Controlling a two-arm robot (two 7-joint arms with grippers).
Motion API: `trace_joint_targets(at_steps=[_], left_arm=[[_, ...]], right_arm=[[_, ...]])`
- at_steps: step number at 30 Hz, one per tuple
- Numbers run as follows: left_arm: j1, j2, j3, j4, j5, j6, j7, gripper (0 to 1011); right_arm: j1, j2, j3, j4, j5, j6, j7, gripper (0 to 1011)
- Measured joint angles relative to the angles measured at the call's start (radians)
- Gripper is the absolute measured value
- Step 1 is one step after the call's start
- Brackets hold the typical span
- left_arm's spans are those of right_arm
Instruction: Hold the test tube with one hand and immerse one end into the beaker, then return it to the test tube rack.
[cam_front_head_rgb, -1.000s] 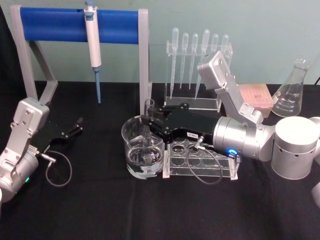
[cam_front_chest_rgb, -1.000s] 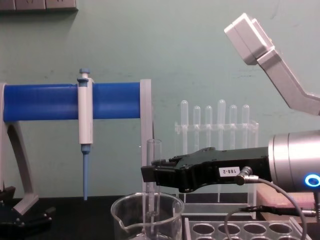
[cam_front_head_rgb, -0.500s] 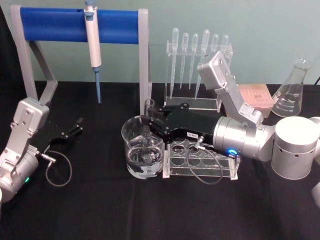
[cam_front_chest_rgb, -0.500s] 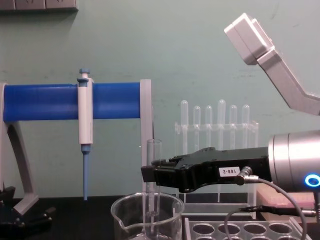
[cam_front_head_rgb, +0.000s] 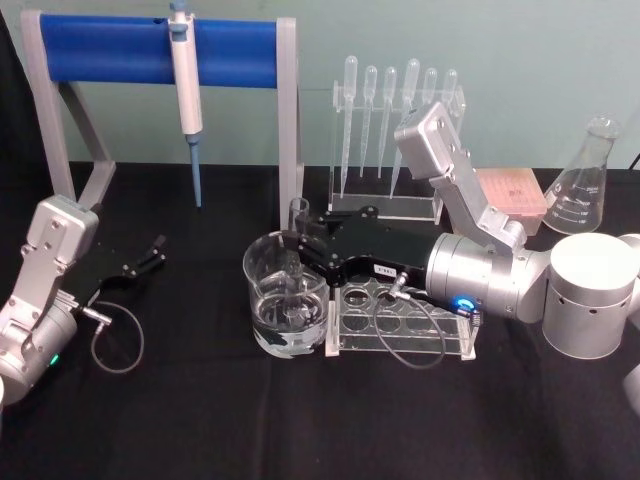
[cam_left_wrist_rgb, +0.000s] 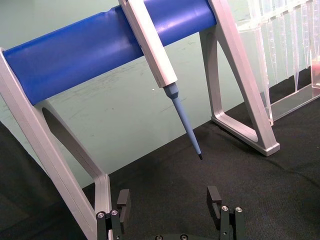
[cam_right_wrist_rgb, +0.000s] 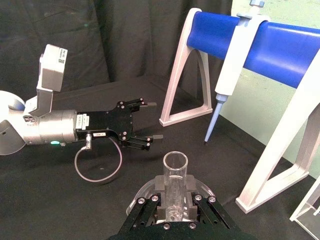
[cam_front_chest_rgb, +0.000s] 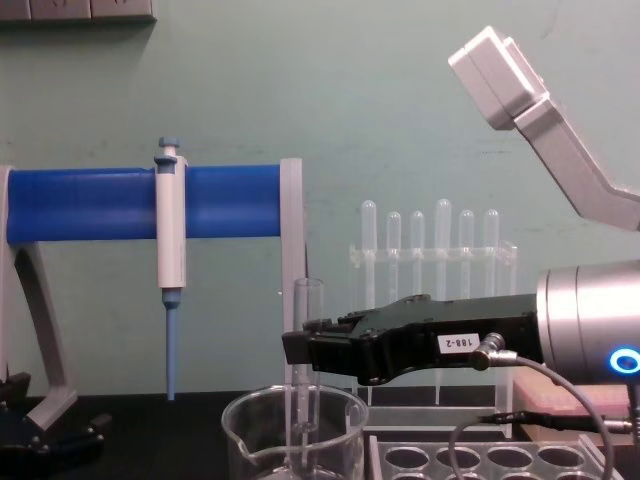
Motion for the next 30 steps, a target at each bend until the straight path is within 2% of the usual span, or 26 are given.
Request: trace_joint_targets(at_steps=[30], left_arm=[[0.000,0.000,0.000,0.000,0.000,0.000,0.000,1000]], right_arm=[[0.000,0.000,0.000,0.000,0.000,0.000,0.000,222]])
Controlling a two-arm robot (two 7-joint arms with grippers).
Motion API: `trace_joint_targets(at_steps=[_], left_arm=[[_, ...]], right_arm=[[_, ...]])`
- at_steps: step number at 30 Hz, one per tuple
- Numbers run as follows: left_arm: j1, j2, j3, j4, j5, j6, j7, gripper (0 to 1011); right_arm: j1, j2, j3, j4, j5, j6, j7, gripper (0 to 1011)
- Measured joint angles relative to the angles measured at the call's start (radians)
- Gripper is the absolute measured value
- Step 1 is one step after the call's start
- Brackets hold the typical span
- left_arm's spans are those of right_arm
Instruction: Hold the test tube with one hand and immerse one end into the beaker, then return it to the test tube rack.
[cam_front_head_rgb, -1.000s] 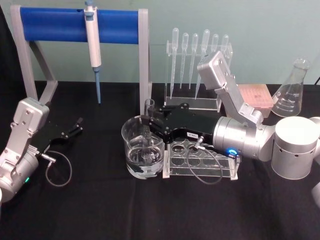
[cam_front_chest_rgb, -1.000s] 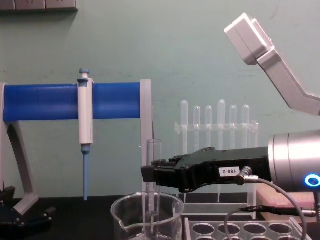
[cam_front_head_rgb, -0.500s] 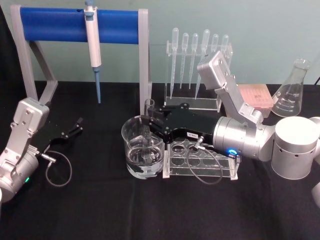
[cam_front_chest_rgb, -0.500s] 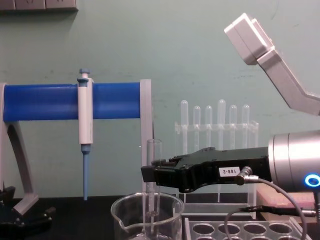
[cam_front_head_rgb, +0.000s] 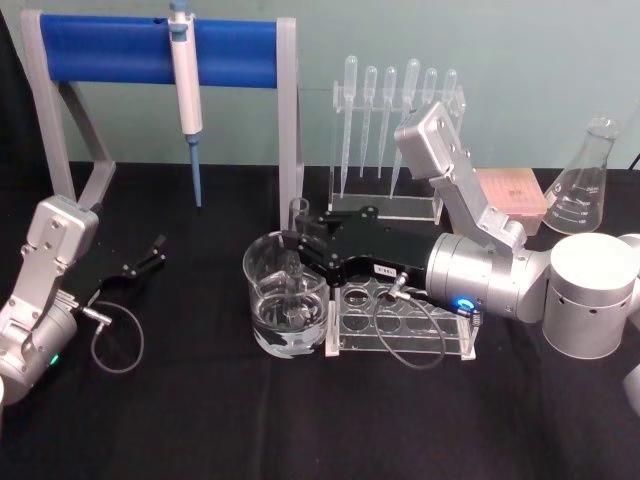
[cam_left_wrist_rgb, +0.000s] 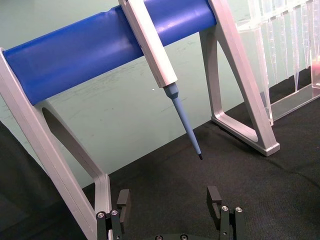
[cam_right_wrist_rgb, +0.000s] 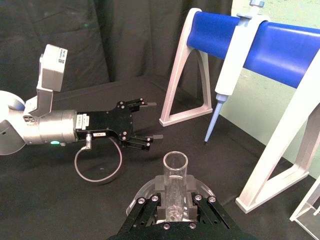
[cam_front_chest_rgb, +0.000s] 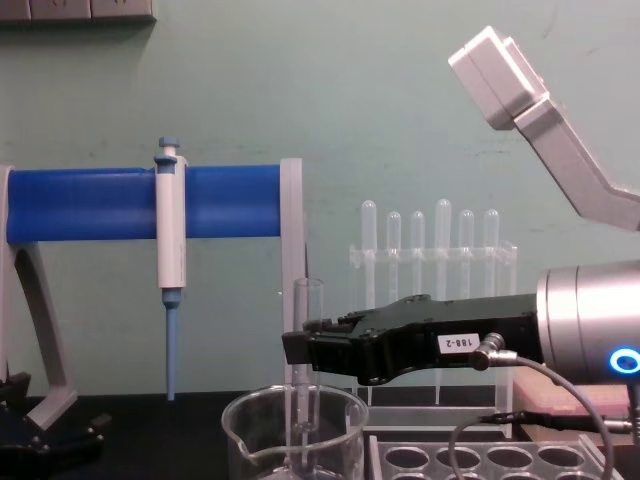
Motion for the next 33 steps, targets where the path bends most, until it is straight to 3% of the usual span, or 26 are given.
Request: trace_joint_targets(at_steps=[33], left_arm=[[0.000,0.000,0.000,0.000,0.000,0.000,0.000,1000]], right_arm=[[0.000,0.000,0.000,0.000,0.000,0.000,0.000,222]])
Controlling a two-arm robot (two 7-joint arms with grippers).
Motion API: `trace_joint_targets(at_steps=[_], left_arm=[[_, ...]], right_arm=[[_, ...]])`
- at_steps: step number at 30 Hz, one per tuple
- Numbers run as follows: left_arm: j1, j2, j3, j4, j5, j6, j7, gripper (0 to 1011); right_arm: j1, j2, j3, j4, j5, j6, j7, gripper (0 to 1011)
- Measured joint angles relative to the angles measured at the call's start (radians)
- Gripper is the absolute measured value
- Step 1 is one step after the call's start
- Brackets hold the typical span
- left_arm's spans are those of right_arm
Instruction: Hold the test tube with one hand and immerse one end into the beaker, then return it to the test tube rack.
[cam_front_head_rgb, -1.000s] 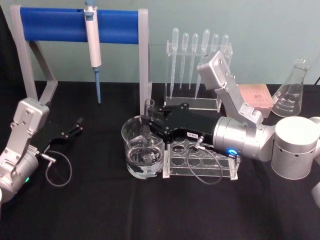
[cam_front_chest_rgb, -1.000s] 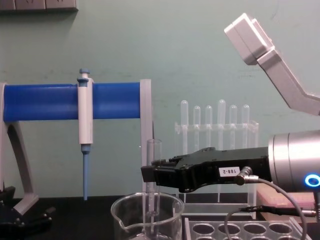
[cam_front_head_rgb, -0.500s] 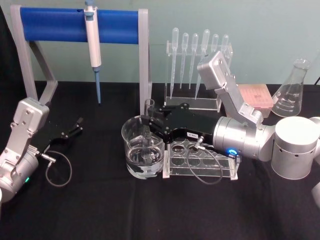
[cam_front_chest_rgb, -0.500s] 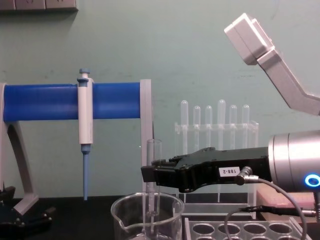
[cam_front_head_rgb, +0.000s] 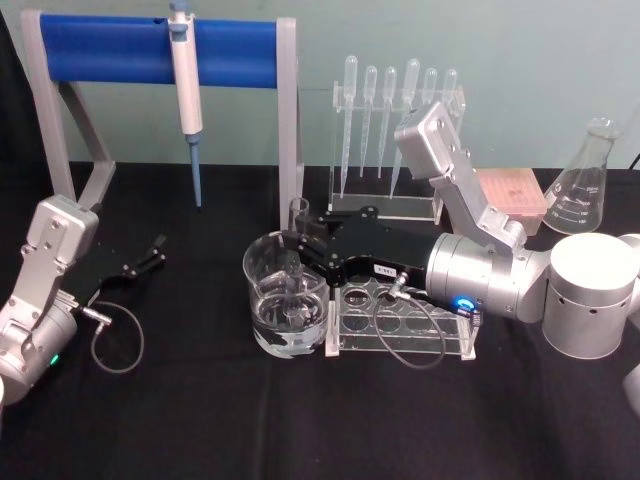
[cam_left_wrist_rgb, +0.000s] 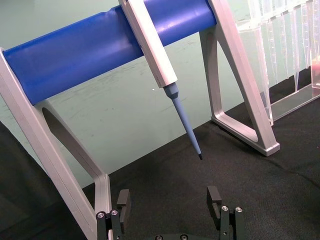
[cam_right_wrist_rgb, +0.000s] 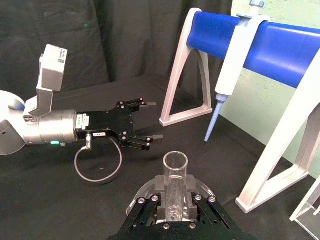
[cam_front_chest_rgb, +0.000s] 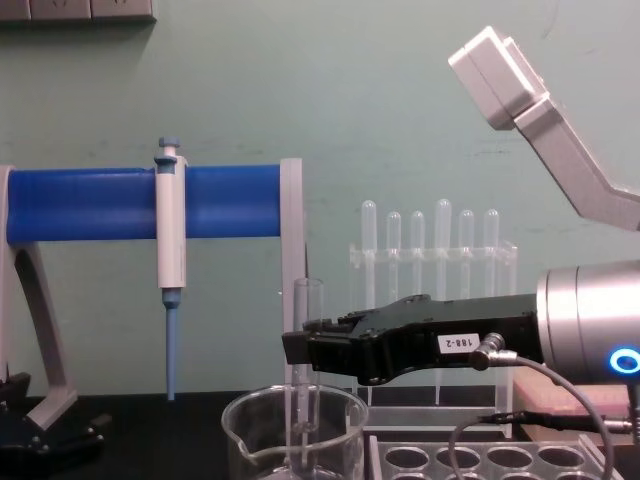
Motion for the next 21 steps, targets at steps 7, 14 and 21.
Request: trace_joint_targets(at_steps=[7,14,21], left_arm=[[0.000,0.000,0.000,0.000,0.000,0.000,0.000,1000],[0.000,0.000,0.000,0.000,0.000,0.000,0.000,1000],[0.000,0.000,0.000,0.000,0.000,0.000,0.000,1000]], right_arm=[[0.000,0.000,0.000,0.000,0.000,0.000,0.000,222],[0.004,0.014,0.004,-0.029,0.005,0.004,0.022,222],[0.016,0.049,0.020,-0.120,0.019,0.023,0.033,222]])
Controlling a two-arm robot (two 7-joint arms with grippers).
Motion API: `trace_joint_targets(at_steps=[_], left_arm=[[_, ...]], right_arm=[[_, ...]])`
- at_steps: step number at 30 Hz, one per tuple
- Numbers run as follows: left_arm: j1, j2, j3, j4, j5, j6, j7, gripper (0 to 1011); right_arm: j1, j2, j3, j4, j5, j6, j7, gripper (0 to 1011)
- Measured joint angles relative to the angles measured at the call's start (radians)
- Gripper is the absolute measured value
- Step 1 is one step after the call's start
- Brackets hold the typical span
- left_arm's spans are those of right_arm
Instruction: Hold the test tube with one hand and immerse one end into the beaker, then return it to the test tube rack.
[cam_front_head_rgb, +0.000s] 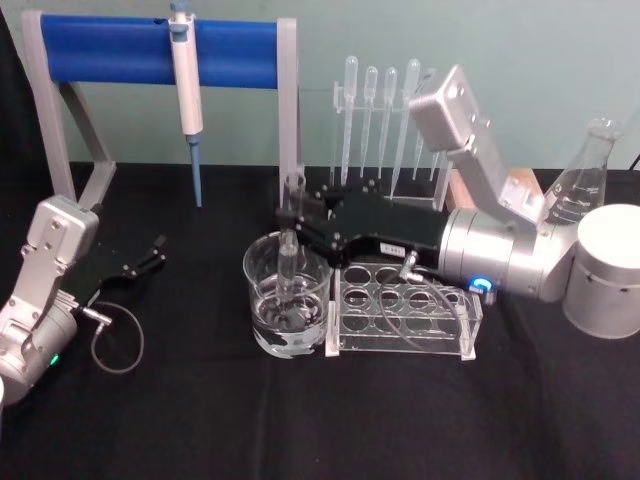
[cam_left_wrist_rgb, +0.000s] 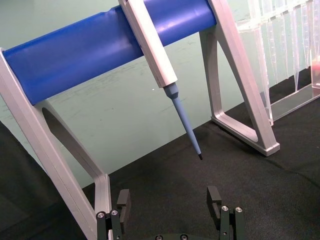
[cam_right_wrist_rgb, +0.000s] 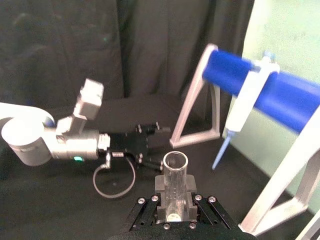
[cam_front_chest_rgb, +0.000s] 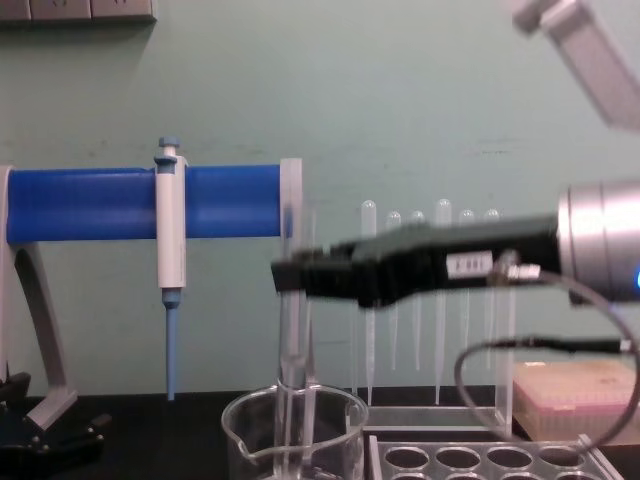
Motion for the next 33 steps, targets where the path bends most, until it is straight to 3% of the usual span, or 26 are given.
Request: trace_joint_targets(at_steps=[9,16,21,26,33], left_arm=[[0.000,0.000,0.000,0.000,0.000,0.000,0.000,1000],[0.000,0.000,0.000,0.000,0.000,0.000,0.000,1000],[0.000,0.000,0.000,0.000,0.000,0.000,0.000,1000],[0.000,0.000,0.000,0.000,0.000,0.000,0.000,1000],[0.000,0.000,0.000,0.000,0.000,0.000,0.000,1000]], right_arm=[[0.011,0.061,0.056,-0.129,0.033,0.017,-0.021,222],[-0.017,0.123,0.103,-0.210,0.063,0.038,-0.052,222],[-0.082,0.197,0.162,-0.279,0.099,0.046,-0.081,222],[-0.166,0.260,0.216,-0.310,0.122,0.020,-0.104,222],[-0.244,0.288,0.248,-0.302,0.140,-0.016,-0.117,222]])
